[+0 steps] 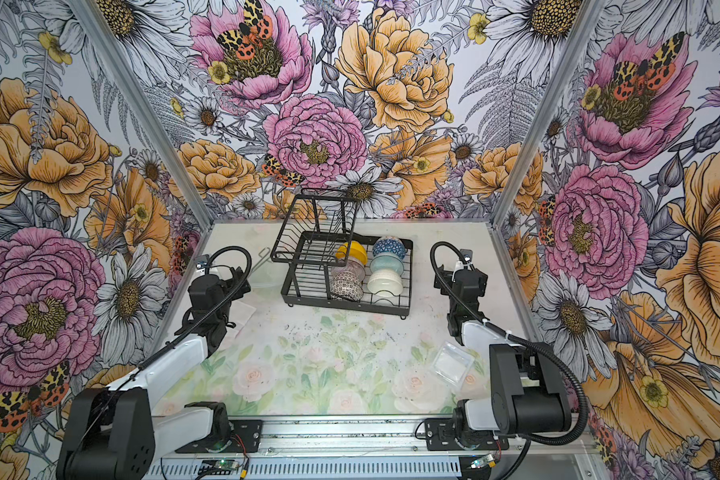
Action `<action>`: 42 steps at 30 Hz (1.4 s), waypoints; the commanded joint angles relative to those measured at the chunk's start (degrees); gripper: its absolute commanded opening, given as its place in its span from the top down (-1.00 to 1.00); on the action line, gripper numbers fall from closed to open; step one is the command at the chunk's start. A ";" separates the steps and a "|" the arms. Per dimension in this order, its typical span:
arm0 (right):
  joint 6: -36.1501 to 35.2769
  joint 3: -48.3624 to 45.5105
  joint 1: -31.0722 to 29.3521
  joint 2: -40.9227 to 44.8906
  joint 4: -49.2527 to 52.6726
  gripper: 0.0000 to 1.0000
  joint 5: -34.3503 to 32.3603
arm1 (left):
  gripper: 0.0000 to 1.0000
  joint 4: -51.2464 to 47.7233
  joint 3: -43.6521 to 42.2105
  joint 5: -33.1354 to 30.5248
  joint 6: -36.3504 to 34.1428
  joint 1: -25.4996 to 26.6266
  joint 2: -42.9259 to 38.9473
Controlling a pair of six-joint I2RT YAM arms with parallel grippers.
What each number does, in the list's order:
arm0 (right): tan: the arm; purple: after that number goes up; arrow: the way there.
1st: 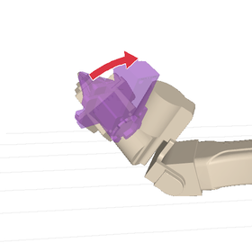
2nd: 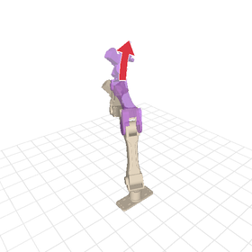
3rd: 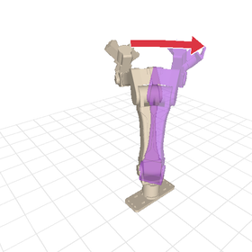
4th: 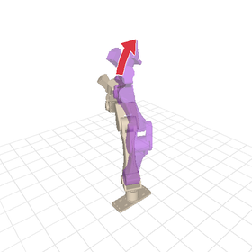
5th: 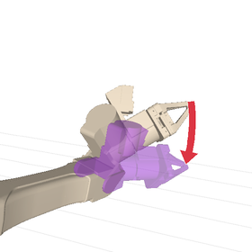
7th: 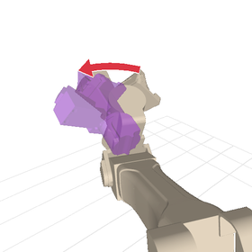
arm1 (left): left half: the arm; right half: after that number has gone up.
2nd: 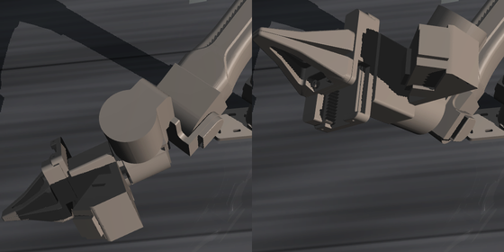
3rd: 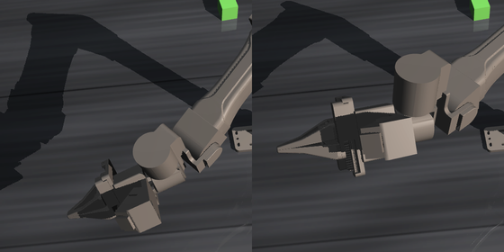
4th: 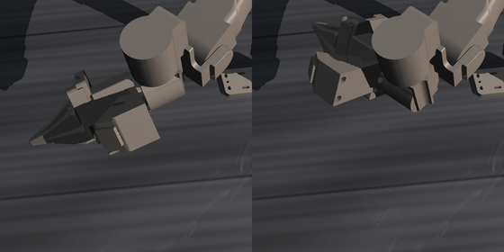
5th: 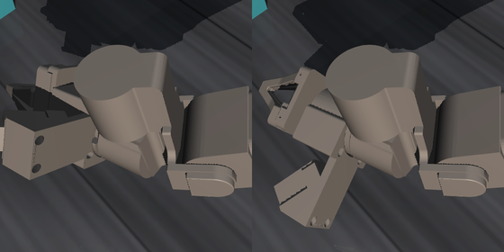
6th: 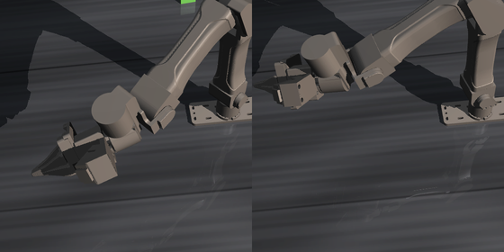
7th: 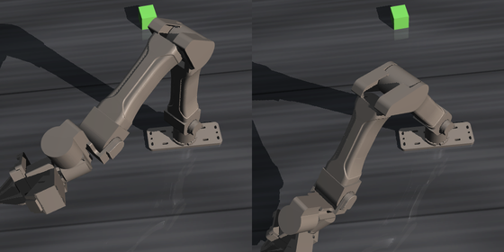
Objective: Load the bowls into the dish rack
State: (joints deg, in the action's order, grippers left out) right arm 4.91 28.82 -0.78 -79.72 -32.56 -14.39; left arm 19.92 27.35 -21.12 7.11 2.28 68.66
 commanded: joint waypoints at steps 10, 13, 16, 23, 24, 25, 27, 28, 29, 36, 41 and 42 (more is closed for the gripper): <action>-2.27 -4.44 -2.93 5.00 -8.75 -0.99 -3.16 | -0.98 21.98 -2.20 -3.96 -5.31 0.92 14.00; -3.53 -5.25 -3.79 5.21 -9.44 -0.99 -4.21 | -0.97 21.77 -1.11 -0.79 -5.03 -0.10 16.61; -3.88 -6.16 -4.10 5.67 -10.58 -0.99 -4.84 | -0.98 23.28 -1.33 -1.28 -6.15 0.68 17.24; -2.18 -12.75 -5.01 2.24 -19.17 -0.98 -9.30 | -0.98 25.25 -2.00 -0.58 -6.75 0.94 17.56; -3.33 -14.81 -6.03 0.31 -25.96 -0.99 -10.52 | -0.98 25.19 -1.91 -0.57 -6.64 0.88 17.57; -3.37 -14.90 -6.49 -1.40 -28.32 -0.99 -12.02 | -0.97 25.17 -1.90 -0.50 -6.76 0.83 17.64; -3.76 -13.00 -6.52 -4.91 -28.26 -0.99 -12.16 | -0.97 25.14 -1.95 -0.41 -6.73 0.87 17.59; -3.99 -11.85 -6.52 -5.72 -27.51 -0.99 -12.00 | -0.97 25.14 -1.95 -0.41 -6.69 0.88 17.64; -2.35 -11.05 -5.87 -4.32 -23.47 -0.99 -11.01 | -0.98 25.15 -1.95 -0.32 -6.72 0.88 17.60; 0.71 -7.52 -0.71 -8.95 -20.75 -0.99 -3.53 | -0.97 27.45 -3.33 2.76 -6.55 -0.01 17.67; 0.72 -7.80 -0.78 -8.71 -20.77 -0.99 -3.61 | -0.98 32.86 -6.06 5.35 -5.73 -1.57 19.21; 1.28 -7.68 -0.67 -8.06 -19.29 -0.99 -3.64 | -0.98 36.40 -6.61 5.02 -6.32 -1.16 20.52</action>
State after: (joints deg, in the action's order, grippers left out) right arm 4.40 20.38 -1.52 -88.03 -52.34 -19.22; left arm 50.39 21.21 -18.33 1.08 1.23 88.18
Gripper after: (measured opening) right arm 0.995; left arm 0.987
